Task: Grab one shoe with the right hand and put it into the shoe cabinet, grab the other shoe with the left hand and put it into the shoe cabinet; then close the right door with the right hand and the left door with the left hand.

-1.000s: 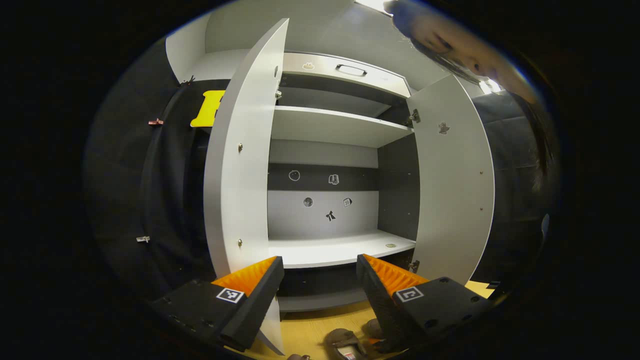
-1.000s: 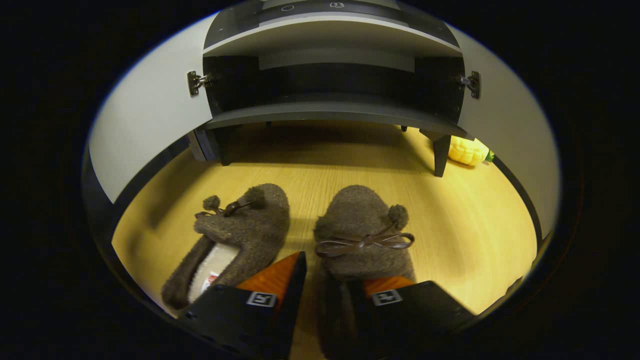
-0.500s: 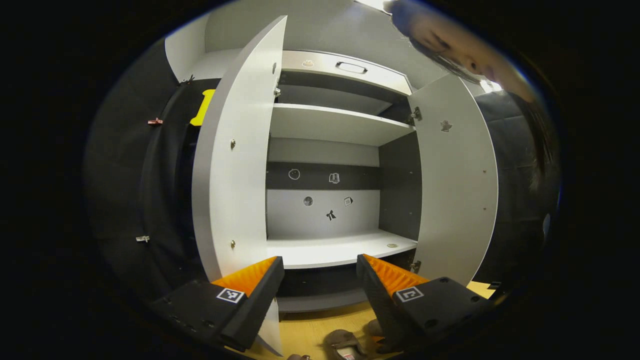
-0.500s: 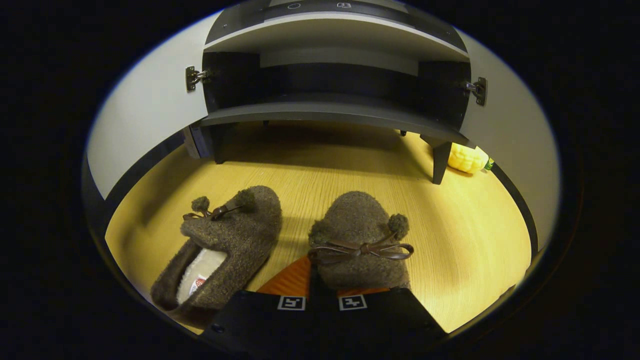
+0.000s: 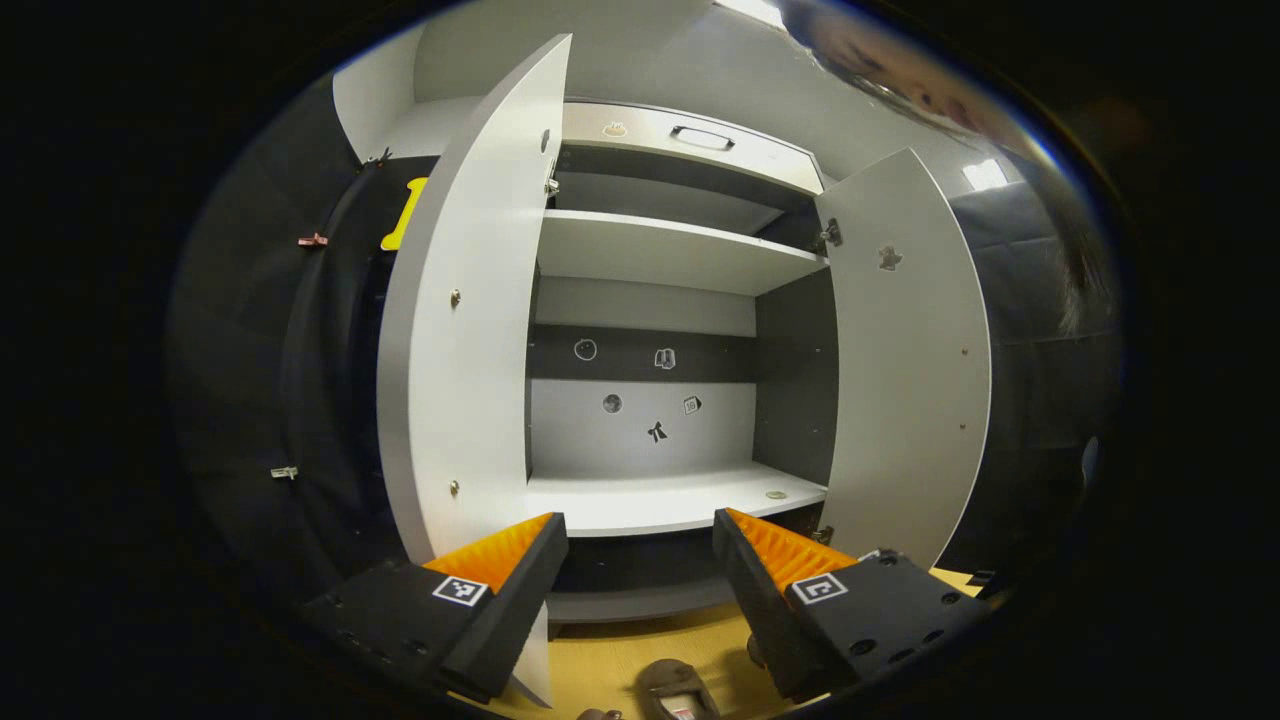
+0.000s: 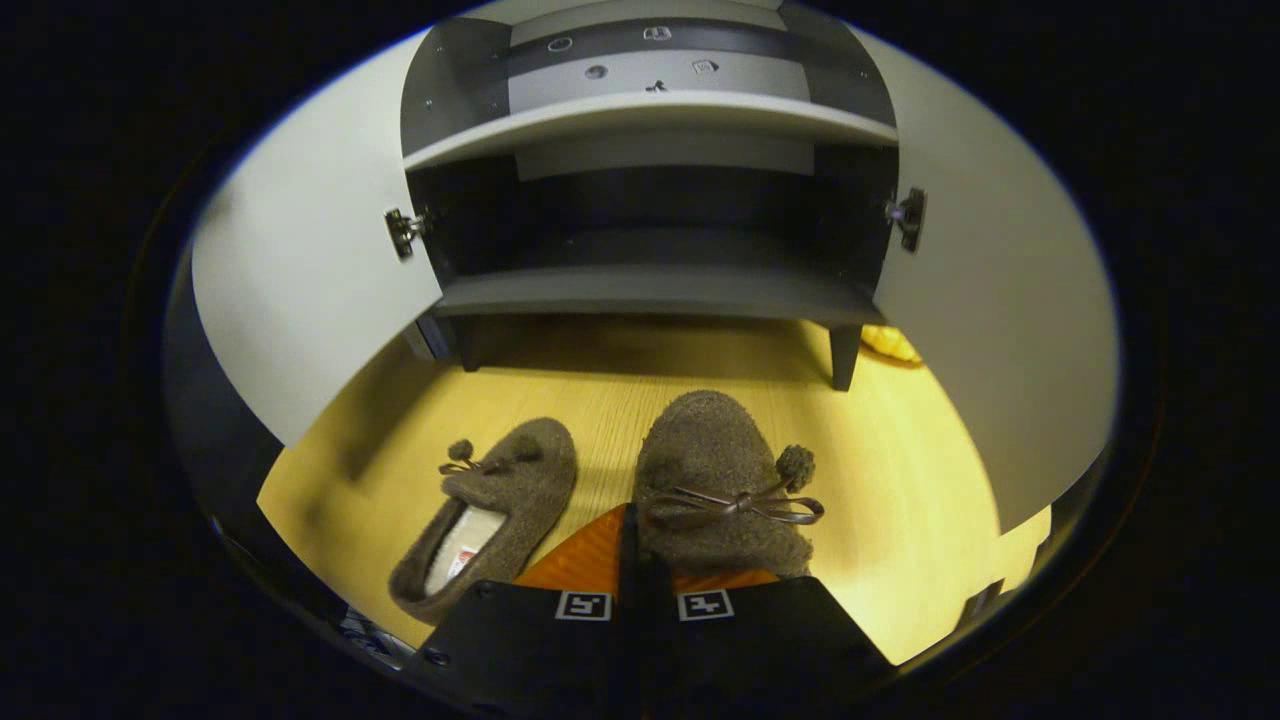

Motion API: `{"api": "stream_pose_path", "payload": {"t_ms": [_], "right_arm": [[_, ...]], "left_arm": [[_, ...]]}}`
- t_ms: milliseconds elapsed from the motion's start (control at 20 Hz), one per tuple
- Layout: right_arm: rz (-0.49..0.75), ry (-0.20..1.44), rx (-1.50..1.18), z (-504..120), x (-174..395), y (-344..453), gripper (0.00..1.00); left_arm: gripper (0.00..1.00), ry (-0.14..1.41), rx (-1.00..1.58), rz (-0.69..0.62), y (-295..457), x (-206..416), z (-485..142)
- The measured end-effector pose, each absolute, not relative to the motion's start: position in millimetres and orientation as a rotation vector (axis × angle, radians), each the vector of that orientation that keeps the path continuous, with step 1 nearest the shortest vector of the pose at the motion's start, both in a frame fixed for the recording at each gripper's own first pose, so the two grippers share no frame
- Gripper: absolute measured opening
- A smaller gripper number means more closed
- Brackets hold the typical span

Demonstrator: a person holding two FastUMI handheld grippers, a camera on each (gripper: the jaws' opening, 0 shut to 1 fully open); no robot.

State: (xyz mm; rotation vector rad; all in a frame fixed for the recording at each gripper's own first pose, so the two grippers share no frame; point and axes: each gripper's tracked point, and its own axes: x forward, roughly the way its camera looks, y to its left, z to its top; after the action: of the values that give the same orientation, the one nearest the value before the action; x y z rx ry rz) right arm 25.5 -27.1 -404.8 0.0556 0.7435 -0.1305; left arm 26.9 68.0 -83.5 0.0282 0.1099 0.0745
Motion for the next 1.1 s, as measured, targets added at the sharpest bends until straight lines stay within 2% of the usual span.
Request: {"api": "stream_pose_path", "payload": {"t_ms": [350,650,850,1100], "right_arm": [[-0.143,0.560,0.008,-254,57,-48,0.10],[-0.157,0.396,-0.064,-154,146,-65,0.09],[-0.161,0.386,-0.033,-140,231,-79,0.09],[-0.176,0.442,-0.053,-164,307,-99,0.09]], "left_arm": [[0.94,0.123,0.012,0.028,48,6,-75],[0.94,0.111,-0.051,0.046,52,-5,-68],[0.95,0.109,-0.074,0.091,57,0,-64],[0.95,0.128,-0.045,0.131,54,10,-65]]}}
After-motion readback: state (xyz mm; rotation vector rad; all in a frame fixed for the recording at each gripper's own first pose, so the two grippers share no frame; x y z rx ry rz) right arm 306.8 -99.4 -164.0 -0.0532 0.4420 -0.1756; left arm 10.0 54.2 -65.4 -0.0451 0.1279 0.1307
